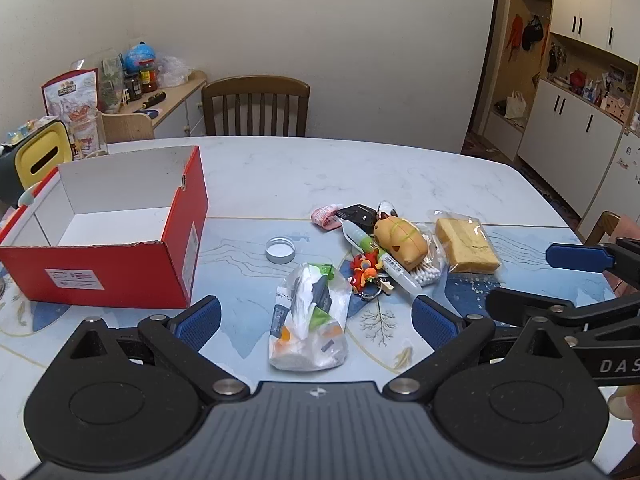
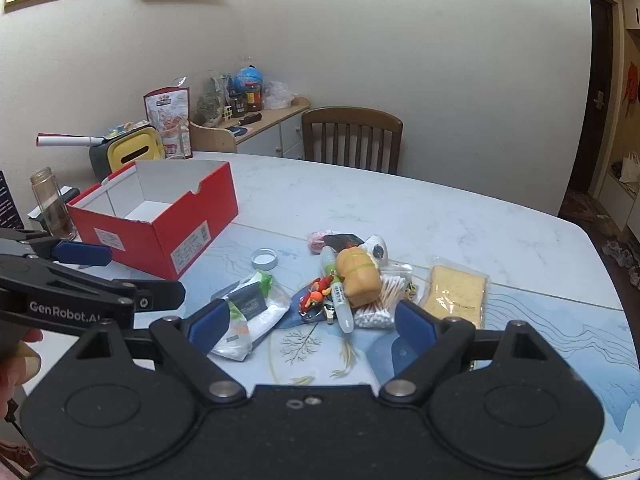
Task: Organize objects
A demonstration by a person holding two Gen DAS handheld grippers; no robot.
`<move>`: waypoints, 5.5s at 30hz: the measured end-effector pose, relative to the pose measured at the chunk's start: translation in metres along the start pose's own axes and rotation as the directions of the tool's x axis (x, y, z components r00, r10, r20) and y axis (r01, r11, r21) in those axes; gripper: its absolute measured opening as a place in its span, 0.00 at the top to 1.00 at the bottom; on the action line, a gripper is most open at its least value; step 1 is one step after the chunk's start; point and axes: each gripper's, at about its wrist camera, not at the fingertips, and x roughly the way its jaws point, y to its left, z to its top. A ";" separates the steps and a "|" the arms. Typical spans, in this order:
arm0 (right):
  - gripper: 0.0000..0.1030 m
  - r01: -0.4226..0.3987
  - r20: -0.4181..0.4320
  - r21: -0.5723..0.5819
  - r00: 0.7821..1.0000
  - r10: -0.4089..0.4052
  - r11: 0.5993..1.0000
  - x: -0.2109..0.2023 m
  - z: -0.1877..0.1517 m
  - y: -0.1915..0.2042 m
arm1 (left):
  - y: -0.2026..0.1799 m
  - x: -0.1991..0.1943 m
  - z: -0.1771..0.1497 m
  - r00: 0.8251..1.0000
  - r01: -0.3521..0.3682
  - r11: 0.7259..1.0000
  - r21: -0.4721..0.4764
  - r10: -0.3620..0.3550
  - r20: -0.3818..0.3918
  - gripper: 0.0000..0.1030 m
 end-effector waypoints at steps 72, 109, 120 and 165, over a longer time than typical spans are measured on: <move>0.31 0.302 -0.317 0.282 0.925 -0.208 0.911 0.174 0.013 -0.146 | 0.006 0.156 -0.010 0.971 0.100 0.980 0.175 -0.058 -0.232 0.57; 0.31 -0.148 -0.208 -0.066 0.969 0.131 0.987 0.148 0.150 0.135 | 0.215 0.042 0.076 0.992 -0.045 0.999 -0.011 0.044 -0.116 0.56; 0.31 -0.186 -0.240 -0.144 0.959 0.148 0.972 0.218 0.170 0.212 | 0.301 0.075 0.101 0.985 -0.106 0.994 0.011 0.107 -0.136 0.56; 0.18 -0.162 -0.564 -0.213 0.825 0.014 0.963 0.359 0.139 0.268 | 0.333 0.235 0.094 0.842 -0.072 0.990 0.122 0.126 -0.524 0.38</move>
